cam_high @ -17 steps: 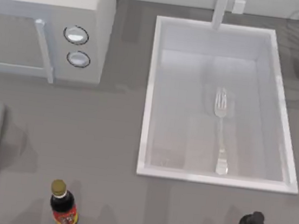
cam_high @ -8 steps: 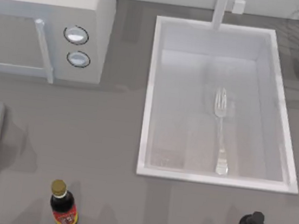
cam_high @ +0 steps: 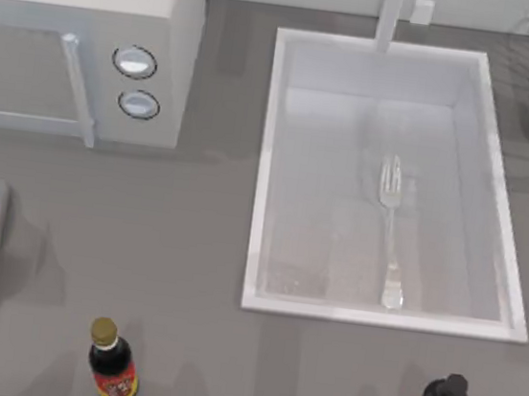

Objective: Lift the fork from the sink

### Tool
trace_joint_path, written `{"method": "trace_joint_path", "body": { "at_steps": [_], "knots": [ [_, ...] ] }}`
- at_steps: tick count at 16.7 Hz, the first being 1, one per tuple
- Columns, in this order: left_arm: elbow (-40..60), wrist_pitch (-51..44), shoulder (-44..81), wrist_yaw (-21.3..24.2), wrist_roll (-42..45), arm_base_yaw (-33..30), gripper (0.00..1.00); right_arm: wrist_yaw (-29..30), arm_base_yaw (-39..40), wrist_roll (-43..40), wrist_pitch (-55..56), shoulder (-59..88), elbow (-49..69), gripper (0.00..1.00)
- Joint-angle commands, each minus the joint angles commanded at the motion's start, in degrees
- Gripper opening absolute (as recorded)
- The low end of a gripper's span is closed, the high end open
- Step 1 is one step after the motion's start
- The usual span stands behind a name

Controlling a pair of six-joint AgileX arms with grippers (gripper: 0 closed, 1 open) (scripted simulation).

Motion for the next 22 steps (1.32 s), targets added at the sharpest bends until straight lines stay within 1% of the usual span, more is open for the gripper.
{"method": "trace_joint_path", "body": {
  "at_steps": [7, 11, 16, 22],
  "knots": [
    [0.0, 0.0, 0.0, 0.0, 0.0, 0.0, 1.00, 0.0, 0.1, 0.1, -0.3, 0.5, 0.4, 1.00],
    [0.0, 0.0, 0.0, 0.0, 0.0, 0.0, 1.00, 0.0, 1.0, 1.7, -4.7, 7.9, 6.9, 1.00],
    [0.0, 0.0, 0.0, 0.0, 0.0, 0.0, 1.00, -0.1, 3.9, 6.0, -16.3, 28.1, 24.9, 1.00],
    [0.0, 0.0, 0.0, 0.0, 0.0, 0.0, 1.00, -0.2, 8.9, 12.5, -35.9, 62.6, 57.1, 1.00]
  ]
}}
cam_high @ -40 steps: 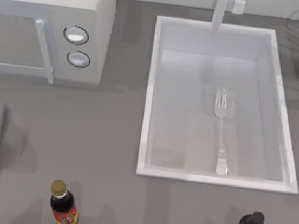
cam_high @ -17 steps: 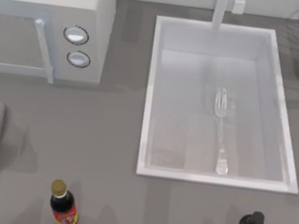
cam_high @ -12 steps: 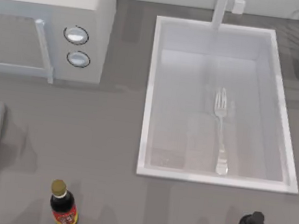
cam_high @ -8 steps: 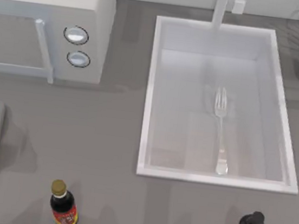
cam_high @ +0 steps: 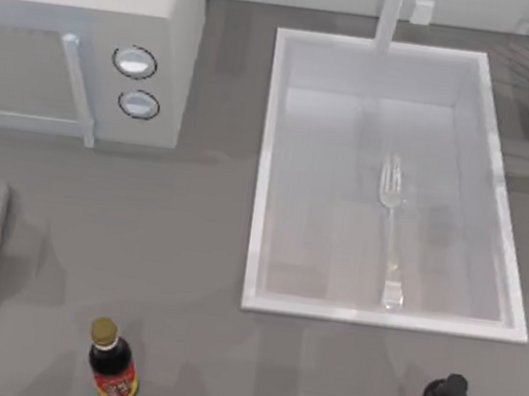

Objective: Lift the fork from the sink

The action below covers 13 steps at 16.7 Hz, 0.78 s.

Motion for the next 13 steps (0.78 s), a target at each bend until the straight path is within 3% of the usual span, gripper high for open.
{"method": "trace_joint_path", "body": {
  "at_steps": [7, 13],
  "knots": [
    [0.0, 0.0, 0.0, 0.0, 0.0, 0.0, 1.00, 0.2, 5.9, 5.7, -22.8, 42.6, 38.7, 1.00],
    [0.0, 0.0, 0.0, 0.0, 0.0, 0.0, 1.00, 0.4, 9.7, 8.1, -36.2, 70.8, 63.6, 1.00]
  ]
}}
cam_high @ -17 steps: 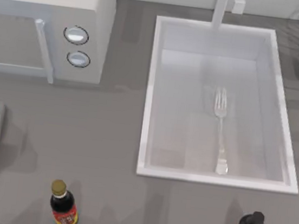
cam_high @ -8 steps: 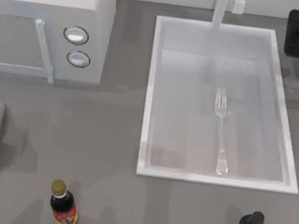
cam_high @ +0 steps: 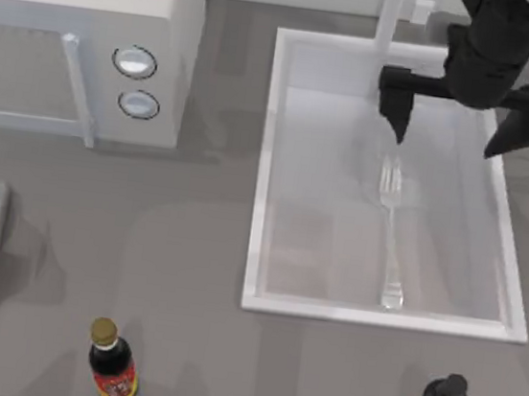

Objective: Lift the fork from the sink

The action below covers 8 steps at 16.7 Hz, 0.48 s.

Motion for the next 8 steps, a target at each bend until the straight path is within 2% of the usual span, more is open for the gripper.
{"method": "trace_joint_path", "body": {
  "at_steps": [4, 8],
  "knots": [
    [0.0, 0.0, 0.0, 0.0, 0.0, 0.0, 1.00, 0.1, 1.2, 0.6, -4.2, 9.5, 9.1, 1.00],
    [0.0, 0.0, 0.0, 0.0, 0.0, 0.0, 1.00, 0.1, 1.4, 0.7, -4.8, 10.7, 10.2, 1.00]
  ]
}}
